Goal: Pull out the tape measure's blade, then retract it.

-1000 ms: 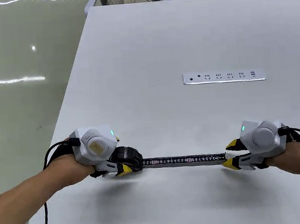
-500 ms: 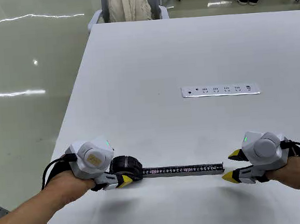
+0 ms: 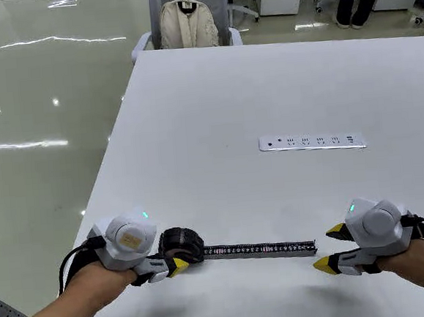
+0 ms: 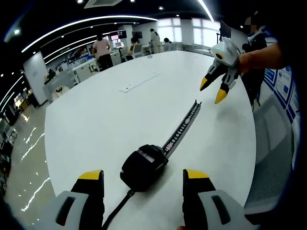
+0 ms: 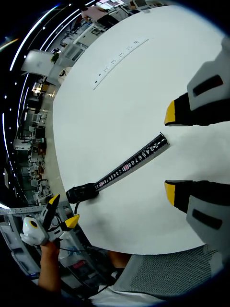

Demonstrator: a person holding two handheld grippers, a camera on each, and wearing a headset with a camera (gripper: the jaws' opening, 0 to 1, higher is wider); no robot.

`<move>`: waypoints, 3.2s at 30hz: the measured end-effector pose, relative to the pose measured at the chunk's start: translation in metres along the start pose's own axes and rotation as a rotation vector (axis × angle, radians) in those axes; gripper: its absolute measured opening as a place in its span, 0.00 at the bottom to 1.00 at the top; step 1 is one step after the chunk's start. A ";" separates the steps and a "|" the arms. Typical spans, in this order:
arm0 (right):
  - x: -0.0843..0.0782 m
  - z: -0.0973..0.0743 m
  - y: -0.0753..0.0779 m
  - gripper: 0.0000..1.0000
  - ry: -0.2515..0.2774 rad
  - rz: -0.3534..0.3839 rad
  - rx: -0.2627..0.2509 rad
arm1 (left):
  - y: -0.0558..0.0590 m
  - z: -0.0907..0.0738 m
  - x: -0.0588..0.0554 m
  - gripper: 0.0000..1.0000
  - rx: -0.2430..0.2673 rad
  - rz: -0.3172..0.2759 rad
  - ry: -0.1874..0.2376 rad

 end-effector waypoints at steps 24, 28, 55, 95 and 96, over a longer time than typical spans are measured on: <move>0.011 -0.021 -0.027 0.60 0.055 0.103 -0.087 | 0.016 -0.028 -0.014 0.71 0.121 -0.127 0.050; 0.010 -0.023 -0.032 0.63 0.055 0.116 -0.088 | 0.020 -0.031 -0.017 0.72 0.129 -0.153 0.058; 0.008 -0.049 -0.084 0.75 0.080 0.189 -0.103 | 0.058 -0.070 -0.027 0.81 0.161 -0.225 0.104; 0.015 -0.093 -0.145 0.99 0.116 0.309 -0.155 | 0.110 -0.113 -0.045 0.90 0.150 -0.341 0.115; 0.016 -0.094 -0.147 1.00 0.114 0.310 -0.158 | 0.112 -0.115 -0.046 0.90 0.147 -0.344 0.113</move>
Point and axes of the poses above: the centre of the closed fingertips' face, and the gripper's own axes: z roughly forward along the fingers, y roughly to its right, x roughly out of its top, the point moved 10 cm from there along -z, roughly backward along the fingers, and after that the axes turned 5 degrees about -z, right-handed, at the moved point
